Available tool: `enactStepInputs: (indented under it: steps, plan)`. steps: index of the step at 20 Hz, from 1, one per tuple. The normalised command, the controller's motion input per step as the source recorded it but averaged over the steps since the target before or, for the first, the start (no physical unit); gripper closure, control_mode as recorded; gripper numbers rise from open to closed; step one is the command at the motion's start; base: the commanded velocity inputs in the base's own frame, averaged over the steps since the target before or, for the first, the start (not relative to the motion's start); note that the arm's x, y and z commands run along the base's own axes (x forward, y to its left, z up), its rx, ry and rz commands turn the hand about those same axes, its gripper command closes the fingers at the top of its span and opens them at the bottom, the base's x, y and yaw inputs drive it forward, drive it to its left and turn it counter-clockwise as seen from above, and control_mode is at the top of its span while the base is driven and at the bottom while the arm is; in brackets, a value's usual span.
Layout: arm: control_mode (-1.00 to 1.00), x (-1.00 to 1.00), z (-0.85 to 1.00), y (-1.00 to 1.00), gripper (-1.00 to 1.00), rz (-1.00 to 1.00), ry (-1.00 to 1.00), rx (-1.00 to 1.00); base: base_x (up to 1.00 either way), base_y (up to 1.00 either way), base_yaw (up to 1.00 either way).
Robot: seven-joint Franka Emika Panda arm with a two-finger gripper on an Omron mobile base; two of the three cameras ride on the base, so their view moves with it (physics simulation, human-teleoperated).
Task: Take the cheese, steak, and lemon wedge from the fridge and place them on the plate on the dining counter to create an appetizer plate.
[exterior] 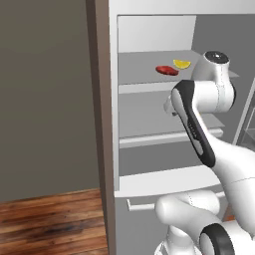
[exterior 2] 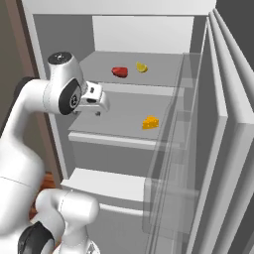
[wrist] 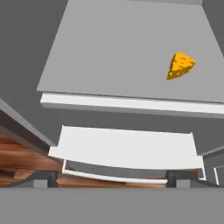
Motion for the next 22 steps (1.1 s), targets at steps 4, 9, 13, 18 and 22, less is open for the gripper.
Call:
enactStepInputs:
  steps: [4,9,13,18,22]
  plan:
    - [-1.0,-0.31,0.04,-0.42,-1.0,-0.09,0.0,0.0,0.0,0.0,0.0]
    - [-1.0,-0.27,-0.06,-0.44,-1.0,-0.12,0.0,0.0,0.0,0.0,0.0]
    - [-1.0,-0.07,-0.29,-0.33,-1.0,-0.22,0.0,-0.01,0.0,0.0,0.0]
    - [-1.0,0.0,-0.41,-0.31,-1.0,-0.28,0.0,0.0,0.0,0.0,0.0]
    - [-1.0,0.22,-0.26,-0.11,-1.0,-0.21,0.0,0.0,0.0,0.0,0.0]
